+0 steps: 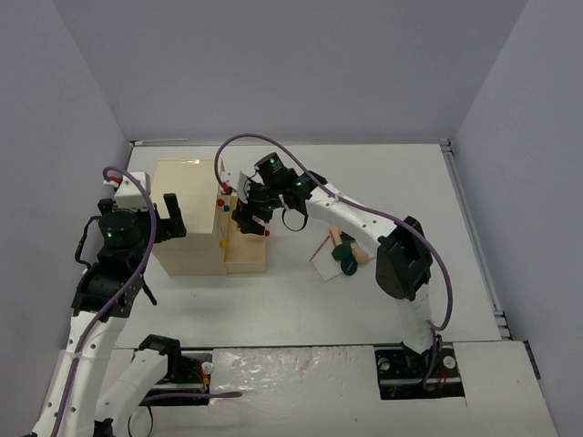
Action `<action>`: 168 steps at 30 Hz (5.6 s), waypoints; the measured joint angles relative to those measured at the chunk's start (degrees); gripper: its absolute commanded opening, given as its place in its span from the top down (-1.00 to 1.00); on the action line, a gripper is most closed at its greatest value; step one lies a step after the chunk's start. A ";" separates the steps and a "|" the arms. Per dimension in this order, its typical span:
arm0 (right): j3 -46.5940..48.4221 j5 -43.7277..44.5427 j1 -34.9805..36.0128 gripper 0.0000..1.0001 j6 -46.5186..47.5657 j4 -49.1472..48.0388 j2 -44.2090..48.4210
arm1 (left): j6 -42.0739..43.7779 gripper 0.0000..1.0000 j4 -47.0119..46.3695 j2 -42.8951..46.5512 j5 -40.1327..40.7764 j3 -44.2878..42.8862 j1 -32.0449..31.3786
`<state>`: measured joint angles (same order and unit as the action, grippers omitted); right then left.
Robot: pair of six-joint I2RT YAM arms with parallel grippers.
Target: Organize the makeup
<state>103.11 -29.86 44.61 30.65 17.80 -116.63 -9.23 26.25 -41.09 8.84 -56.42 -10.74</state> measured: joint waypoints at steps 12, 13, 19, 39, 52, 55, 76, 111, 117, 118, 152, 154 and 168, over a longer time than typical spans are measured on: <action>-0.67 -1.75 1.42 -0.70 0.77 -0.99 -6.10 | 0.00 -0.94 0.01 -0.22 -0.04 0.00 0.00; -0.90 -1.32 1.36 -0.80 0.63 -1.08 -6.08 | 0.00 -0.94 0.01 -0.23 -0.04 0.00 0.00; -3.27 1.91 -0.11 -1.00 -1.11 -2.15 -4.36 | 0.00 -0.94 0.01 -0.32 -0.08 0.00 0.00; -28.43 24.94 -30.23 -0.99 -21.92 -7.34 15.32 | -0.33 -0.94 0.05 -1.56 -1.36 0.00 0.00; -29.92 21.59 -31.57 -0.95 -23.23 -8.38 9.61 | -0.37 -0.94 0.03 -1.54 -1.54 0.00 0.00; -30.01 21.45 -31.57 -0.95 -23.16 -8.54 8.44 | -0.39 -0.94 0.04 -1.54 -1.57 0.00 0.00; -31.26 21.61 -30.67 -0.94 -22.70 -9.79 5.91 | -0.39 -0.94 0.04 -1.56 -1.99 0.00 0.00; -24.24 21.76 -33.24 0.36 -24.03 -10.55 0.55 | -0.39 -0.94 0.03 -2.30 -2.62 0.00 0.00; -19.24 21.25 -31.13 0.39 -21.09 -10.60 0.97 | -0.39 -0.94 0.03 -2.42 -2.62 0.00 0.00; -18.63 21.13 -30.34 0.39 -20.37 -10.69 1.29 | -0.39 -0.94 0.03 -2.43 -2.62 0.00 0.00; -10.22 1.75 0.82 -0.99 -9.59 -18.10 -3.90 | -0.39 -0.94 0.01 -2.61 -3.12 0.00 0.00; -11.74 3.65 0.82 -1.00 -9.99 -18.31 -1.96 | -0.39 -0.94 0.01 -2.61 -3.22 0.00 0.00; -34.99 26.66 -11.77 -0.98 -26.61 -19.70 25.35 | -0.42 -0.94 0.03 -2.66 -3.45 0.00 0.00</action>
<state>68.12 -3.20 32.83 4.03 -1.90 -91.29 -9.65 26.28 -43.76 5.39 -56.42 -10.74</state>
